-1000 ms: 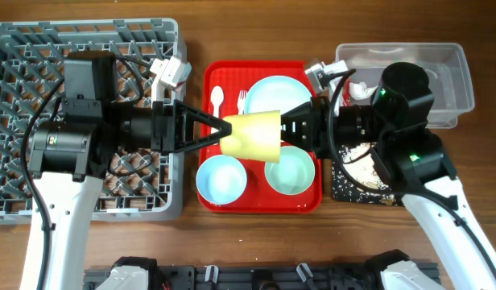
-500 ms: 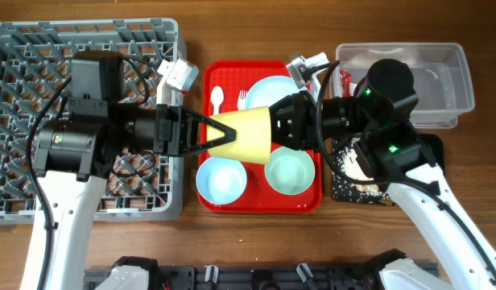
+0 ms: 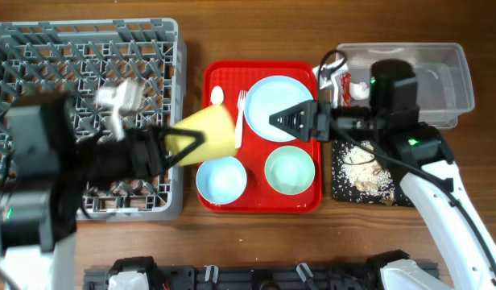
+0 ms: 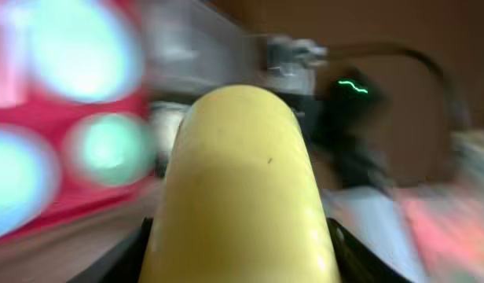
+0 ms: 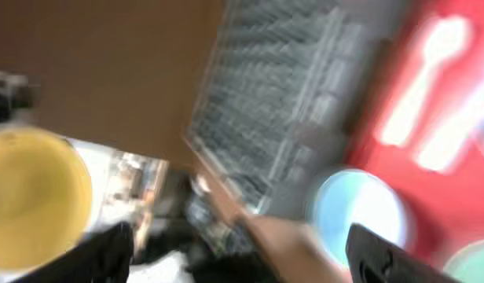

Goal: Sort waste into correct bins and load items into the dishwasher rack
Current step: 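Carry the yellow cup with the left gripper into the dish rack, release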

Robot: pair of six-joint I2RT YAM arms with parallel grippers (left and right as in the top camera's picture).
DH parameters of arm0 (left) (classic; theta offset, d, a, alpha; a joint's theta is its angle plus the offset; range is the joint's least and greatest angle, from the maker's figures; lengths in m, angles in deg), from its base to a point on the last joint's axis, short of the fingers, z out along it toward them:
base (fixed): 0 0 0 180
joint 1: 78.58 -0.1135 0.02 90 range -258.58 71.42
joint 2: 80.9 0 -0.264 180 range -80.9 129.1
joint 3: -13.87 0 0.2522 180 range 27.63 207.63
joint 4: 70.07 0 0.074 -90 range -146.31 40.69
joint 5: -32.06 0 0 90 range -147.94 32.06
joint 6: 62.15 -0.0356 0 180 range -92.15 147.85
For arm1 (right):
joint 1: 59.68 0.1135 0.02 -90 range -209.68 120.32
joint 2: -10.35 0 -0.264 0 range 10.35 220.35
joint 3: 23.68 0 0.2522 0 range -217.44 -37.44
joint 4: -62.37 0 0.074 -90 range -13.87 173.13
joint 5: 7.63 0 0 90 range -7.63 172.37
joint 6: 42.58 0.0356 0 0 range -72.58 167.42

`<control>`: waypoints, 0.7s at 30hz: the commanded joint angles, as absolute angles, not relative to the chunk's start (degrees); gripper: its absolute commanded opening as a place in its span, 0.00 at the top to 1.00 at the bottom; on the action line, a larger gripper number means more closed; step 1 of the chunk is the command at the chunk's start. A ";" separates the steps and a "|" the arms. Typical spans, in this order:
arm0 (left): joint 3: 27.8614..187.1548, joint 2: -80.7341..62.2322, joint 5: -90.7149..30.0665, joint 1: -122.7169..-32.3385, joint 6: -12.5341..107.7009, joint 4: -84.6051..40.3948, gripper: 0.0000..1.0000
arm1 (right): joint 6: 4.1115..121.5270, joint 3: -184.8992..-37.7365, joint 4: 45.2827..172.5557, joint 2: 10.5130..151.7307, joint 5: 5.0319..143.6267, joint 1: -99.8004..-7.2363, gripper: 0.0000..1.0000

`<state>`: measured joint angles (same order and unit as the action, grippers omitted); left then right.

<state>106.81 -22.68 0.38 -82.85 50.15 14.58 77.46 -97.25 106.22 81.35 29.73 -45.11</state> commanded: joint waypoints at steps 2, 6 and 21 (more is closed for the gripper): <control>107.25 -24.56 -50.41 -84.60 56.29 26.10 0.58 | 69.90 -97.45 115.07 74.31 57.16 -39.19 0.14; 106.81 -22.42 -56.33 -84.60 57.12 30.52 0.59 | 70.14 -97.45 117.89 70.01 61.79 -34.16 0.12; 88.56 -7.14 -58.63 -81.54 59.83 19.46 0.46 | 71.47 -97.45 122.53 69.09 61.77 -33.11 0.11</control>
